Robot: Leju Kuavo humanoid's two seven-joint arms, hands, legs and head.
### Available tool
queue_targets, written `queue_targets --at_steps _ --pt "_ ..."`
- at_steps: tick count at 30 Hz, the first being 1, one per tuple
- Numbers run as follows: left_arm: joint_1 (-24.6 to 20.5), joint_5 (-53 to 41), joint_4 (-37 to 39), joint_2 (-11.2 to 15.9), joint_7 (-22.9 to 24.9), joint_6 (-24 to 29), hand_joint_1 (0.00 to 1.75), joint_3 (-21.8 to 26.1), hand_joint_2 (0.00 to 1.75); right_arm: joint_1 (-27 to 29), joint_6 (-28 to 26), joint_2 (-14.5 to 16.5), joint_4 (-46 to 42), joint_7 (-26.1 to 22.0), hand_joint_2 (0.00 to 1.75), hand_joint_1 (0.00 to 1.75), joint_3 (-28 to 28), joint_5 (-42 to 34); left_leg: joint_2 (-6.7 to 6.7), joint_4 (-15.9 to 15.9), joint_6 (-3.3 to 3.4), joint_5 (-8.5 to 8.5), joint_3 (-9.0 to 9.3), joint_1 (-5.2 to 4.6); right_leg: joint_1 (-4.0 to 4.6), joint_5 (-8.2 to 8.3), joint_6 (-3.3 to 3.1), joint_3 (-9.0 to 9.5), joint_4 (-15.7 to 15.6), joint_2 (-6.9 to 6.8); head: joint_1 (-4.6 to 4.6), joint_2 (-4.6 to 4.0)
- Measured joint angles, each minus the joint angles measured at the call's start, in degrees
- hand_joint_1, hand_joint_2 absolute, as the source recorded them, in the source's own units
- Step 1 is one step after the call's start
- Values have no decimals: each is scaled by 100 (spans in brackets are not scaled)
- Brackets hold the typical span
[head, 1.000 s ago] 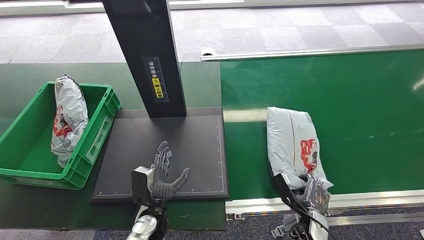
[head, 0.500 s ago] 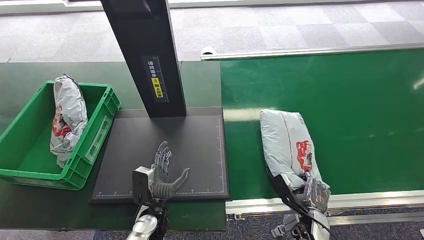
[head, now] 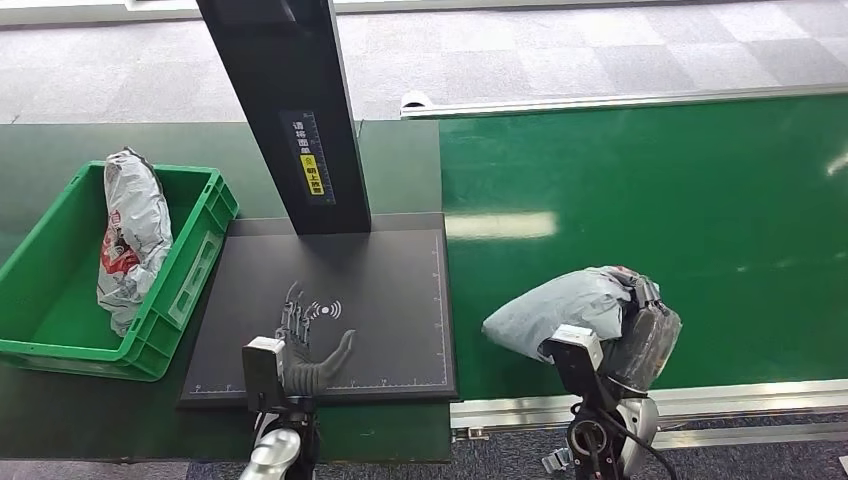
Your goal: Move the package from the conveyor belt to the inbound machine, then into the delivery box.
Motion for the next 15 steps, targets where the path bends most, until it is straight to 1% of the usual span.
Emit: queue_targets --at_steps 3,5,7,10,15 --pt "77 -85 -231 63 -20 -12 0 174 175 -80 249 -180 -319 217 175 175 866 -95 -1 0 0 0 2 0 0 0 0 1 0 0 -1 0" --pt "106 -147 -360 76 -4 -47 0 231 175 -193 600 -242 -319 269 175 175 1309 -353 -2 0 0 1 3 0 0 0 0 2 0 -1 0 0" --pt "109 -218 -448 77 24 -53 0 255 175 -359 1043 -259 -172 279 175 175 1657 -800 -3 0 -1 2 4 1 1 1 -1 4 0 -1 0 0" --pt "97 -338 -553 73 50 21 0 261 175 -678 1521 -219 339 228 175 175 1992 -1386 -4 0 -1 3 6 1 1 1 -1 6 0 -2 1 0" --pt "94 -393 -802 71 137 148 0 324 175 -1062 1744 -68 1135 69 175 175 2358 -1706 -4 0 -2 3 5 1 1 1 -1 4 2 -3 1 0"
